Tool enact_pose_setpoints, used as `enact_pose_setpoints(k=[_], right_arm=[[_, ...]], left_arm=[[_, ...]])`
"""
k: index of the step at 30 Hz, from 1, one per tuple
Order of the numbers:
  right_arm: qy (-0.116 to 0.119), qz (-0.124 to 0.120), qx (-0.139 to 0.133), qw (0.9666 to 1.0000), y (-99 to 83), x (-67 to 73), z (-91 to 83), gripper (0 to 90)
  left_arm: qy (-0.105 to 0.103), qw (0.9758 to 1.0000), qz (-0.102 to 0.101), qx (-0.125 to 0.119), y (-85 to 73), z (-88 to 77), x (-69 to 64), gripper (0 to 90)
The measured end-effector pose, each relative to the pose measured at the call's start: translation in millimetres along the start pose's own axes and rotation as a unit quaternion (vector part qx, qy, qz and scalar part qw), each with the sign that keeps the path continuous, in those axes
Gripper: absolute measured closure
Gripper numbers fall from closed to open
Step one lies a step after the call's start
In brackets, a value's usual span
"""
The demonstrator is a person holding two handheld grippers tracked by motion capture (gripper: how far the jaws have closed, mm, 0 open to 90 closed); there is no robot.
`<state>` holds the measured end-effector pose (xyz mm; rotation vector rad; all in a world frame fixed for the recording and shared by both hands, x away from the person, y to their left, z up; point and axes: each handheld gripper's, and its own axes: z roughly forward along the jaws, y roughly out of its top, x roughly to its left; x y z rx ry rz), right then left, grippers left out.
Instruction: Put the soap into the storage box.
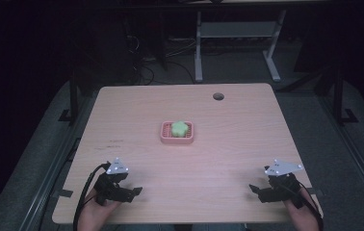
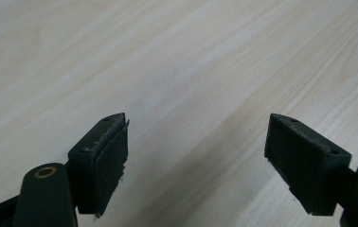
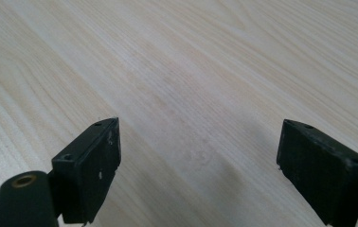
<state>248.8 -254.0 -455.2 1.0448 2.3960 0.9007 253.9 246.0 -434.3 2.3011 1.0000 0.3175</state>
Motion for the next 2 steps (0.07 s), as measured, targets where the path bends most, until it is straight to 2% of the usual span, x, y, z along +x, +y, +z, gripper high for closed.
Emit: enact_pose_setpoints(k=[2], right_arm=[[0.001, 0.000, 0.000, 1.0000, 0.3, -0.6, 0.6, 14.0]], left_arm=[[0.017, 0.9995, 0.022, -0.011, 1.3, -2.5, -1.6, 22.1]])
